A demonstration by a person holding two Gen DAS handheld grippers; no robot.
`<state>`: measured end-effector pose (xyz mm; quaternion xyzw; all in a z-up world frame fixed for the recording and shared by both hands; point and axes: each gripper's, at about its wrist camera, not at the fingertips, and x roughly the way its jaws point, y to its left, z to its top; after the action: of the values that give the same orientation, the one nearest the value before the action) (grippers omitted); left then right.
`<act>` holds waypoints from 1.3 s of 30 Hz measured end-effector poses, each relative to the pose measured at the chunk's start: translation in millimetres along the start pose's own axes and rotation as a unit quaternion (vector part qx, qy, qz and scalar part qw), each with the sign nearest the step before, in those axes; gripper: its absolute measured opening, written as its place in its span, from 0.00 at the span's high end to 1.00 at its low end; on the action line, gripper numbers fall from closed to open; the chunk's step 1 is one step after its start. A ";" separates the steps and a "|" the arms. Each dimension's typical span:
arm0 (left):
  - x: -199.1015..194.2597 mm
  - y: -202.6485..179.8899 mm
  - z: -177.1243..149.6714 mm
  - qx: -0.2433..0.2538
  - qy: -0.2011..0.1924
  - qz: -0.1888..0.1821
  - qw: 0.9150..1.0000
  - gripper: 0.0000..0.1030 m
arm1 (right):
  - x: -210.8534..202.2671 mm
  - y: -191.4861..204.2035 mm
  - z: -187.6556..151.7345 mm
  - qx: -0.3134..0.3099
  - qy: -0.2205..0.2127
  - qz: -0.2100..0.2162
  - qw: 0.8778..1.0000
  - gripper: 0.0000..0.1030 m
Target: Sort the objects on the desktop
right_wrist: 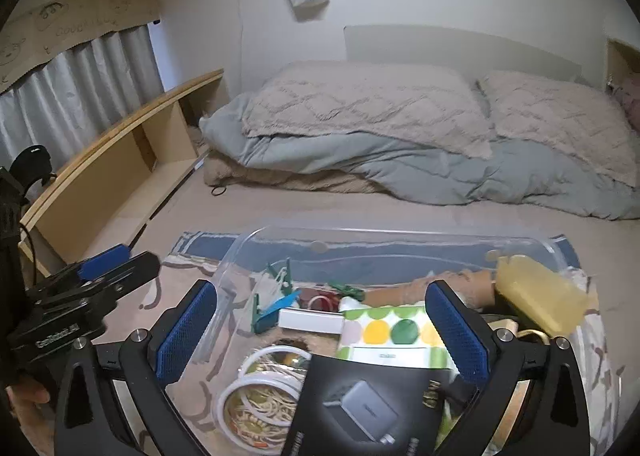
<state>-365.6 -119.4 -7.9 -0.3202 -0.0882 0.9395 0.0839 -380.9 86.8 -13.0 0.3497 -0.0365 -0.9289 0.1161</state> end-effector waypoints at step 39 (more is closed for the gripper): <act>-196.3 -100.6 -86.8 0.054 -0.063 0.079 0.993 0.00 | -226.8 -43.4 -86.3 -0.031 -0.108 -0.054 0.992 0.00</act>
<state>-148.6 -54.2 61.7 -0.2615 -0.0174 0.9648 0.0211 -167.1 184.8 60.9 0.2447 -0.0010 -0.9669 0.0721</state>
